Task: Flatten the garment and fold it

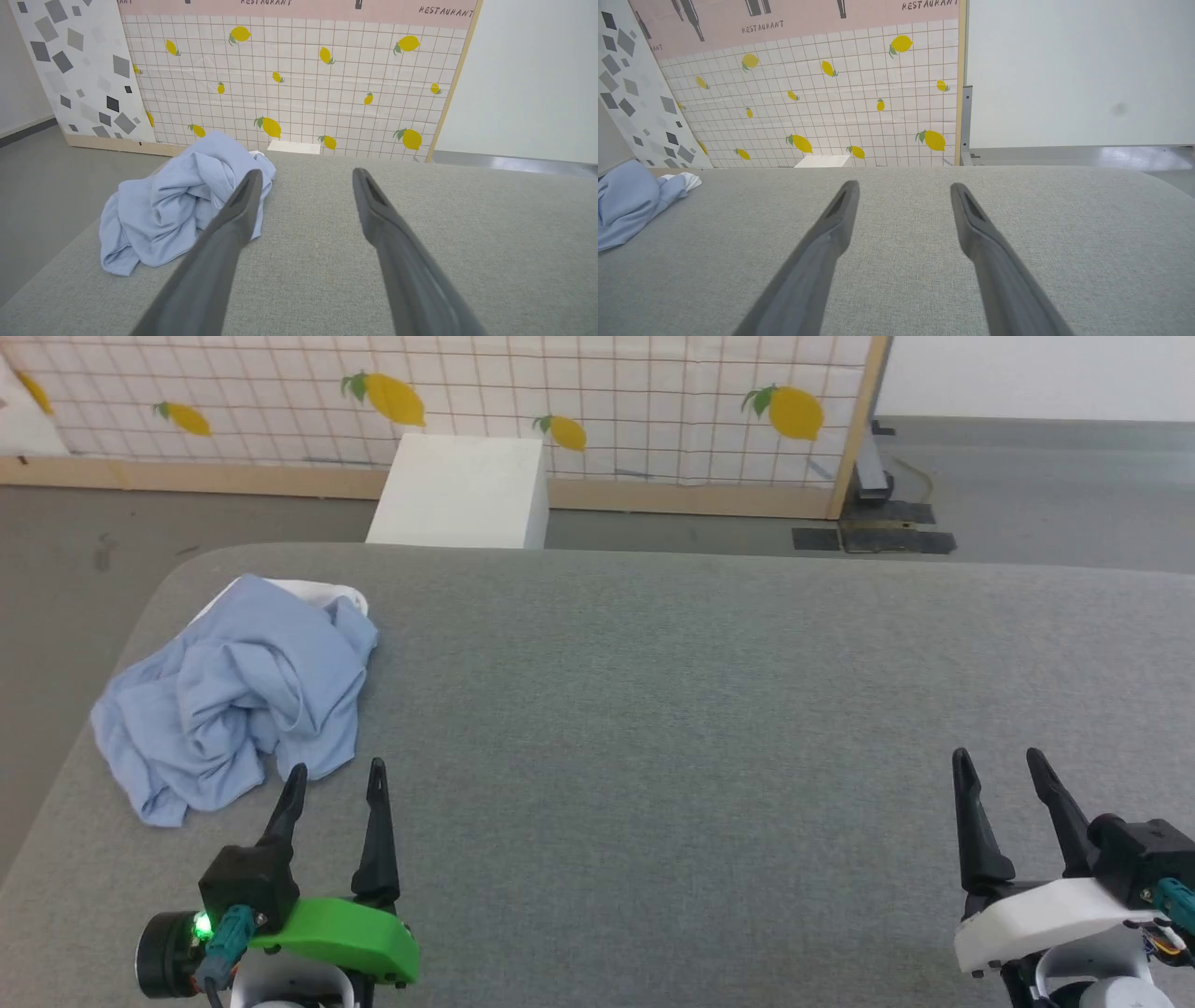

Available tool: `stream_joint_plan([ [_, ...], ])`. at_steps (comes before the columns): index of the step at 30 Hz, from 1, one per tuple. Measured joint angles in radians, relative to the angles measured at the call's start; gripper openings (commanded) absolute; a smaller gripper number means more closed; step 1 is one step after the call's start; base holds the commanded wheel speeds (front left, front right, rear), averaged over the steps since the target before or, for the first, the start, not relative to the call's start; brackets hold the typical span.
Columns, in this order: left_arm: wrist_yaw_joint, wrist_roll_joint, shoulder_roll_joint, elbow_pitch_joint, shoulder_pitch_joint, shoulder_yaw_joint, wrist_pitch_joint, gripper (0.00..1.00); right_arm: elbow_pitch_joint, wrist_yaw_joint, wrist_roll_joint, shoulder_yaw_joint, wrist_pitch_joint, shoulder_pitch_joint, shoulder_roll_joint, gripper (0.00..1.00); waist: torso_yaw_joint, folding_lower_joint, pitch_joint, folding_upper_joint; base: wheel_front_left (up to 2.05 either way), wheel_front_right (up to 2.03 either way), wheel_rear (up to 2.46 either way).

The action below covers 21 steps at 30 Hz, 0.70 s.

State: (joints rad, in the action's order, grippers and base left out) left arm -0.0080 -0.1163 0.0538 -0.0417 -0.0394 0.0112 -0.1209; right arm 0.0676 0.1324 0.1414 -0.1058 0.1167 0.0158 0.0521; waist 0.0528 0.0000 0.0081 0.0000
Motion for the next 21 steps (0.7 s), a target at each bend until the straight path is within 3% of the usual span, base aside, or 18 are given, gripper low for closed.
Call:
stream_joint_plan([
  [21, 0.008, -0.053, 0.0, -0.012, -0.022, 0.0, -0.041, 1.0, 0.035, 0.0, 0.02, 0.011, 0.044, 0.0, 0.0, 1.0, 0.145, 0.0, 0.004, 0.0, 0.0, 0.0, 0.0],
])
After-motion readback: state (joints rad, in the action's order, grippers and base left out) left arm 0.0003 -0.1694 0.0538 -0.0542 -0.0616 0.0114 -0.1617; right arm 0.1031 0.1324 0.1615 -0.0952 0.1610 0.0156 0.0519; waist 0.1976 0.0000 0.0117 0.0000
